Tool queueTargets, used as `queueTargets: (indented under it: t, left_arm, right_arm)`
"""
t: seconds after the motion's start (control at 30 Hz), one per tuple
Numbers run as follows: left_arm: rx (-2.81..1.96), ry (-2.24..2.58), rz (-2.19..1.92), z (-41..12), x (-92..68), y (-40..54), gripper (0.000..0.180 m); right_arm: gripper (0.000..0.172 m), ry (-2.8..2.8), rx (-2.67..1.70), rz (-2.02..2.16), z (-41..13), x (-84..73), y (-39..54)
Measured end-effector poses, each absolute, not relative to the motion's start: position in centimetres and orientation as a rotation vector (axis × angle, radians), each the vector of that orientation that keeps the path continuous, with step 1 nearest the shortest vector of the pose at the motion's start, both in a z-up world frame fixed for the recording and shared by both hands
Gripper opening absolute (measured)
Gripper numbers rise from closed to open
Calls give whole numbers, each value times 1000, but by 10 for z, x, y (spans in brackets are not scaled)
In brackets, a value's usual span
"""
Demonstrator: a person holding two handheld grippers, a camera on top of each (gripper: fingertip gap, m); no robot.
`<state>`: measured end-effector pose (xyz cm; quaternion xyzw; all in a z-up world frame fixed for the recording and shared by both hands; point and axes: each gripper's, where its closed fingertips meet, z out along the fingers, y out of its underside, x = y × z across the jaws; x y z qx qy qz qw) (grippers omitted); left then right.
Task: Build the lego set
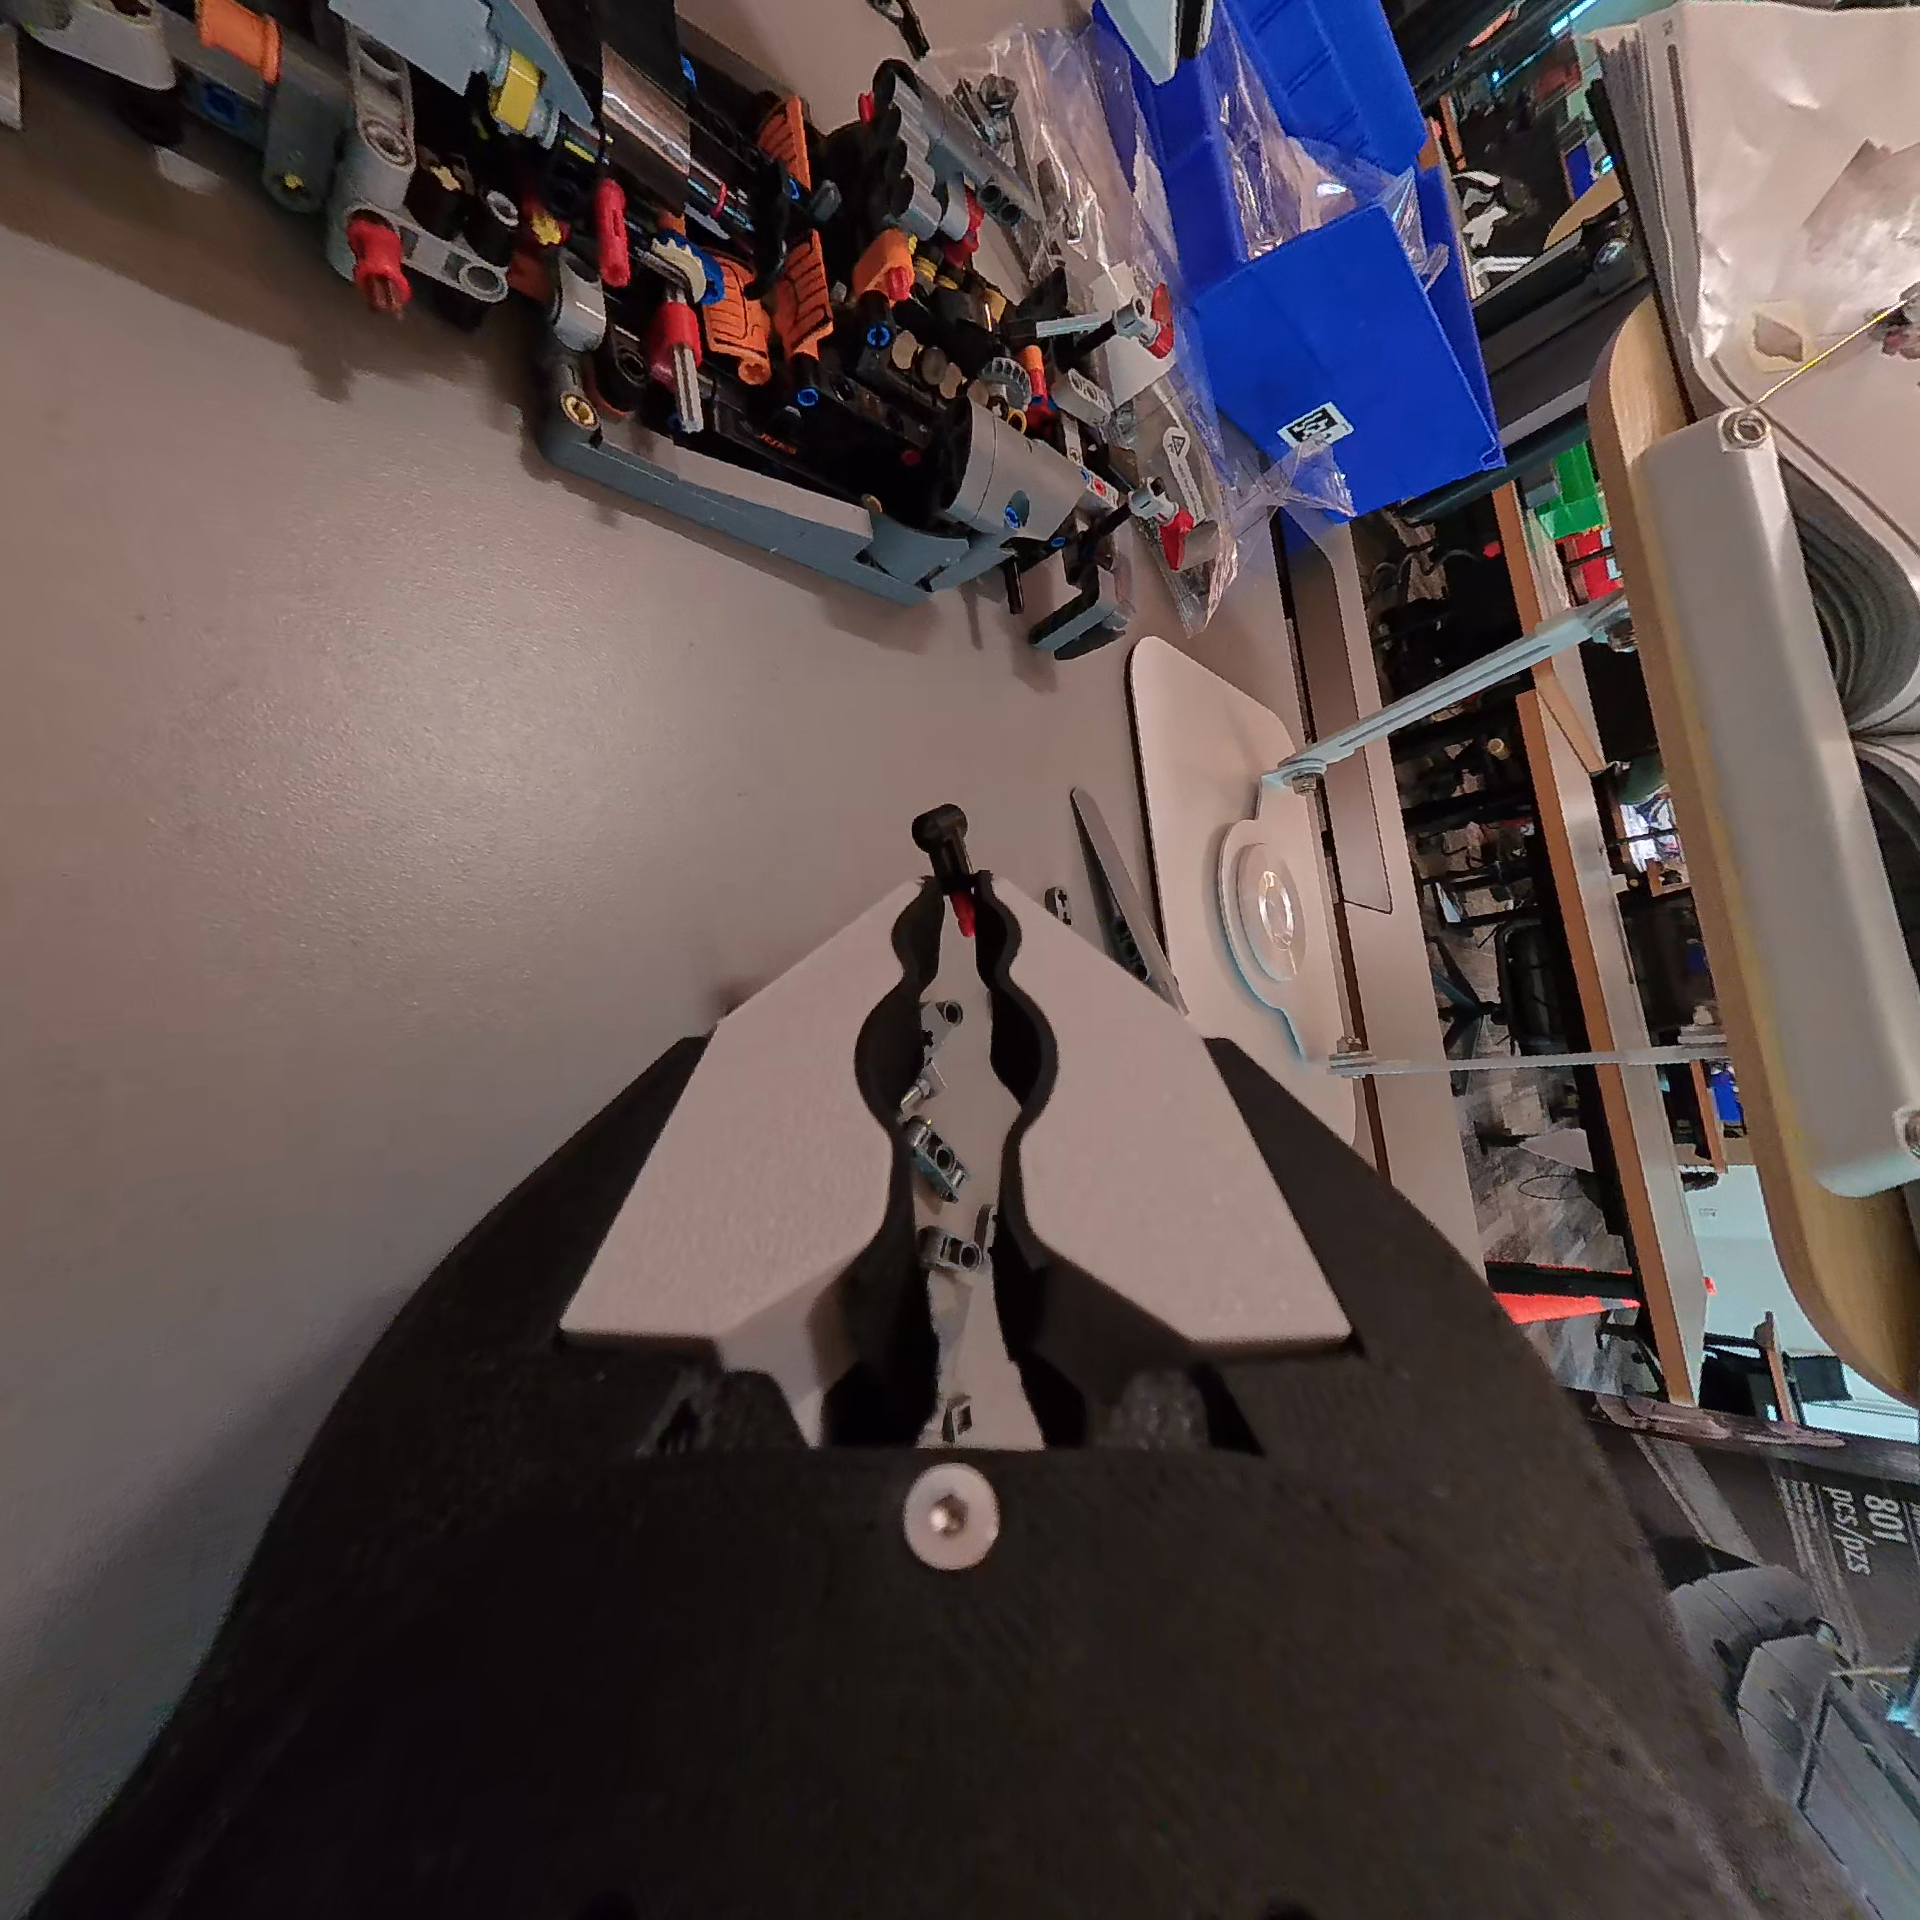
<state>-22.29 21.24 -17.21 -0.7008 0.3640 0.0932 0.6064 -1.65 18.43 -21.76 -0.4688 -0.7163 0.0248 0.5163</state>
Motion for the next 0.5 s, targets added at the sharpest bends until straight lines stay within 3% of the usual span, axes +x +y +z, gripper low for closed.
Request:
queueTargets:
  t: [0.5]
  left_arm:
    - [-1626, 848, 222, -174, -223, 213, 5]
  right_arm:
    - [3, -1717, -1110, 45, -215, -16, 184]
